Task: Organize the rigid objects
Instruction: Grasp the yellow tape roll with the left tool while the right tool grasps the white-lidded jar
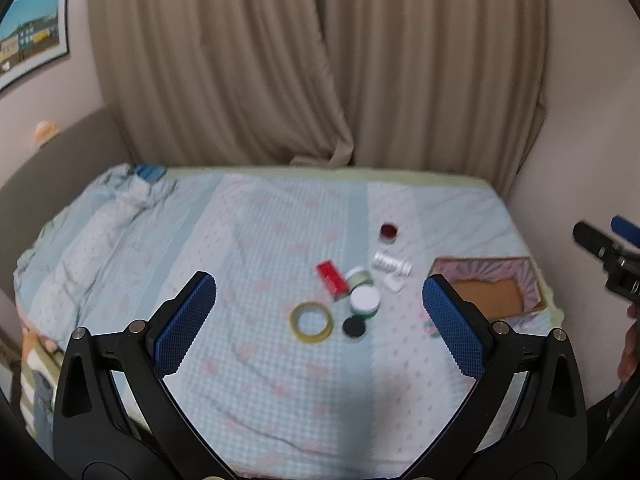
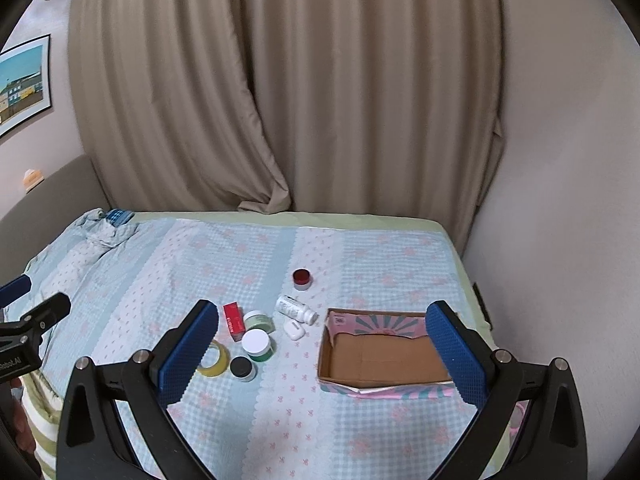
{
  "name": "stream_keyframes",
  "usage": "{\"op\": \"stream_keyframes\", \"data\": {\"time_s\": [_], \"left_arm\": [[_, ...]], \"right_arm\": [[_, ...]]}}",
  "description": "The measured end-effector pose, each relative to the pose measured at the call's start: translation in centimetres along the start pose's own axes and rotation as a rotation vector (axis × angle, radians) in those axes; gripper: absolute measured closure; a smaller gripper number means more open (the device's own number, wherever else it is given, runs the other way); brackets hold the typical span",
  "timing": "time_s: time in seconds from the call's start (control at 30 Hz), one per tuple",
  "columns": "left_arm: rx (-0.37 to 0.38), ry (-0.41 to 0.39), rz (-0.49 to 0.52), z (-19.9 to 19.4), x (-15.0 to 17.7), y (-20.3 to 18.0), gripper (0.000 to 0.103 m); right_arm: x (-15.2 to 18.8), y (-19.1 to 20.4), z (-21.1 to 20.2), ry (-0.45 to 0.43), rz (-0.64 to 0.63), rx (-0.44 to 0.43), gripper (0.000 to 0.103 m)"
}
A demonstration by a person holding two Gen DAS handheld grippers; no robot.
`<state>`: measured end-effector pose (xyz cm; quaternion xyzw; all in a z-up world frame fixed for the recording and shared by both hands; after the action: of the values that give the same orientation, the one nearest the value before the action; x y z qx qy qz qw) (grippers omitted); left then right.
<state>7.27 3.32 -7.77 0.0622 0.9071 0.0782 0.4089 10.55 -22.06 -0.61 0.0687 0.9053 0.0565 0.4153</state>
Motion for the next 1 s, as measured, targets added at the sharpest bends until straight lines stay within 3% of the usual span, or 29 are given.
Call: {"op": "stream_keyframes", "data": {"time_s": [0.13, 0.5, 0.57, 0.77, 1.0], "left_arm": [[0.048, 0.063, 0.012, 3.4, 2.6, 2.0, 0.001], [0.247, 0.236, 0.228, 15.6, 8.0, 5.7, 0.001], [0.300, 0.276, 0.271, 18.6, 9.3, 5.6, 0.001], [0.366, 0.362, 0.399, 27.1, 13.4, 4.3, 0.001], [0.446, 0.468, 0.450, 35.1, 18.6, 1.3, 0.001]], "right_arm": [[1.1, 1.1, 2.4, 0.039, 0.014, 0.005, 0.000], [5.4, 7.2, 11.4, 0.196, 0.128, 0.109, 0.000], [6.3, 8.2, 13.3, 0.225, 0.171, 0.116, 0.000], [9.4, 9.8, 20.2, 0.319, 0.265, 0.157, 0.000], [14.3, 9.4, 28.4, 0.471, 0.262, 0.209, 0.000]]}}
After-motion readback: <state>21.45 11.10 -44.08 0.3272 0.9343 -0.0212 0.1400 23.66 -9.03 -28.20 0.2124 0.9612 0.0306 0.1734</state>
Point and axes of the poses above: each gripper's, at about its wrist camera, not at the fingertips, and z roughly the way its jaws point, y to its left, x to its underside, the point moved 8 cm from there along z, roughly the way its jaws point, and after that the axes turned 13 degrees about z, right-handed, at the moved point
